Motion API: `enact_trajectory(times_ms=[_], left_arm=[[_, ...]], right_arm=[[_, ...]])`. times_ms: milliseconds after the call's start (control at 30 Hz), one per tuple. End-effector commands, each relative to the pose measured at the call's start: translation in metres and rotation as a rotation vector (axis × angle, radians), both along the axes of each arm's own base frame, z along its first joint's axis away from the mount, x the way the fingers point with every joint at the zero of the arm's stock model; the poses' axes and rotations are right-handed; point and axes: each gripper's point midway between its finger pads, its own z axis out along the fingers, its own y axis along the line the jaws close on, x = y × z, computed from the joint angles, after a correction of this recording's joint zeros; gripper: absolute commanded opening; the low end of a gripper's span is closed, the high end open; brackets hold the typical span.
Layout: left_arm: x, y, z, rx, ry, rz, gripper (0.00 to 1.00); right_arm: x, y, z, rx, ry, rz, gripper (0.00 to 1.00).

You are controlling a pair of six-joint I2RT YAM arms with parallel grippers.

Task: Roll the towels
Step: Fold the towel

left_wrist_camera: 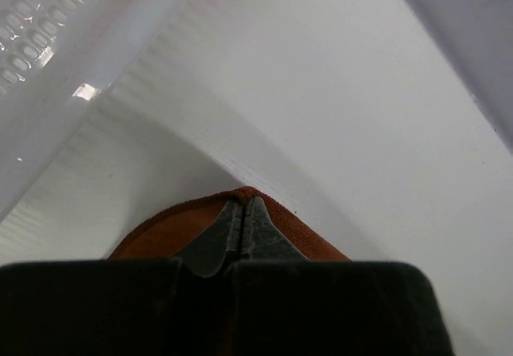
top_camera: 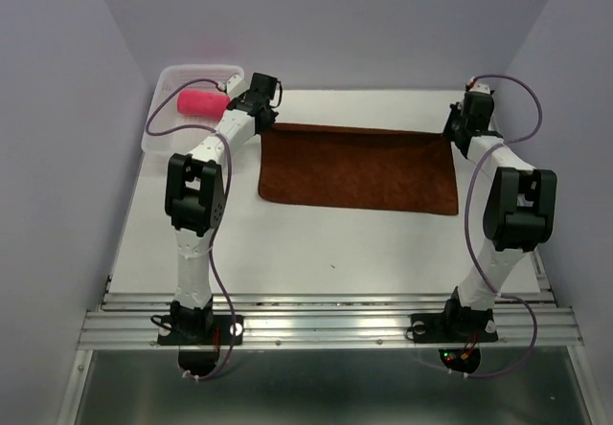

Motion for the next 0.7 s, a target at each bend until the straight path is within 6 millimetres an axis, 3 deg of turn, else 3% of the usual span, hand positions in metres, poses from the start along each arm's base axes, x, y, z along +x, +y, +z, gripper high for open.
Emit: enact_trajectory(times_ms=[0, 133, 267, 400, 533, 667], left_arm=[[0.011, 0.015, 0.02, 0.071, -0.027, 0.02, 0.0], [0.018, 0.015, 0.019, 0.084, -0.029, 0.017, 0.0], [0.016, 0.017, 0.016, 0.099, -0.017, 0.007, 0.0], [0.006, 0.021, 0.011, 0.108, 0.002, 0.006, 0.0], [-0.009, 0.025, 0.007, 0.104, 0.007, 0.002, 0.0], [-0.025, 0.026, -0.002, 0.091, 0.028, -0.01, 0.0]], right_arm=[[0.039, -0.004, 0.054, -0.065, -0.167, 0.126, 0.01], [0.046, 0.005, 0.046, -0.025, -0.163, 0.222, 0.01], [0.039, 0.012, 0.042, -0.085, -0.154, 0.349, 0.01], [0.029, 0.02, 0.048, -0.193, -0.187, 0.533, 0.01], [0.017, 0.011, 0.048, -0.268, -0.192, 0.618, 0.01], [-0.003, 0.019, 0.036, -0.316, -0.166, 0.733, 0.02]])
